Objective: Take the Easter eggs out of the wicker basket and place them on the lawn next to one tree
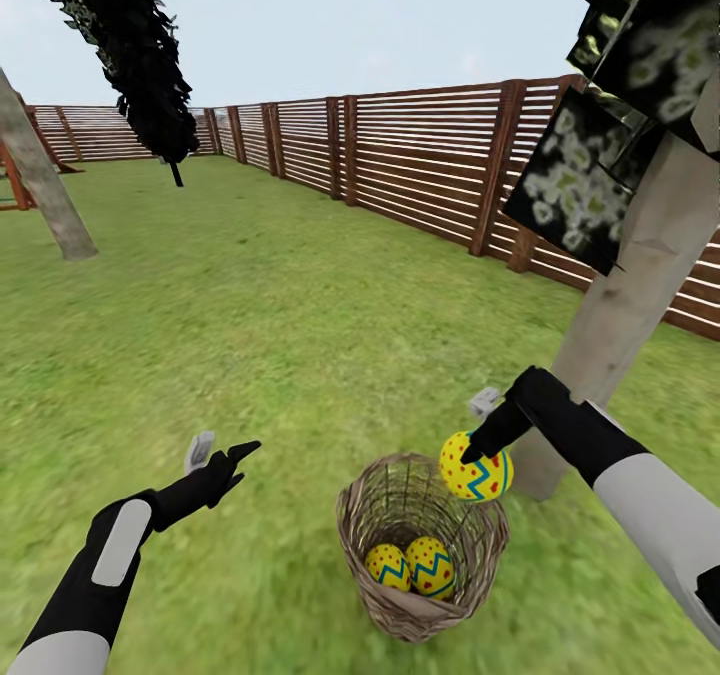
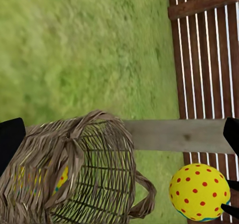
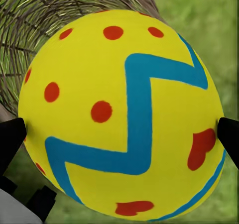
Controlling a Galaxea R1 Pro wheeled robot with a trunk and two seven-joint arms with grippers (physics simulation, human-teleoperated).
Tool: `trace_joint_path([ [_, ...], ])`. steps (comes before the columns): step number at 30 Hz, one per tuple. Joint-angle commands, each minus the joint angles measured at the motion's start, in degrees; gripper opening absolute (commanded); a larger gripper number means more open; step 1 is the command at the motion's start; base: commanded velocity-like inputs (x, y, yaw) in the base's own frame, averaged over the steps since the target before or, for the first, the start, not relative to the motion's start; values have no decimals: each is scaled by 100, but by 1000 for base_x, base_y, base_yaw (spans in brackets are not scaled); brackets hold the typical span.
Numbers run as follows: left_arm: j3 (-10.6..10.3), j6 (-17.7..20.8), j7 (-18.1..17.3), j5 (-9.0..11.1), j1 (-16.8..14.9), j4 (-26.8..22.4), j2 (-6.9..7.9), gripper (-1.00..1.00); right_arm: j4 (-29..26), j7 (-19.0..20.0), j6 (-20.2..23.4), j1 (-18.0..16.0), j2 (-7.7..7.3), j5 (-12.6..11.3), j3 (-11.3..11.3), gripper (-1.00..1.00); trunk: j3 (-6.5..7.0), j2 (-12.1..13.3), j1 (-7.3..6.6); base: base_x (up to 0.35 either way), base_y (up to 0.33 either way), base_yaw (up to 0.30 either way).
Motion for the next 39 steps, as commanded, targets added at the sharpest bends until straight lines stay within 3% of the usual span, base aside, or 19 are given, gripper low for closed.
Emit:
trace_joint_path([
  [1,13,35,-21,-10,-5,-4,-2,100,-4,54,8,-4,-14,59,13,-100,-5,-1,-1,0,0,0],
  [8,47,35,-35,-10,-4,-18,7,100,1,54,12,-3,27,58,22,-100,9,-1,-1,0,0,-36],
  [29,40,-23,-30,-10,-4,-1,2,100,284,-6,-33,-3,-16,99,14,-100,170,-1,-1,0,0,-186],
  [39,40,-35,-30,-10,-5,6,-2,100,462,-72,-60,41,-220,108,13,-100,245,-1,-1,0,0,-203],
])
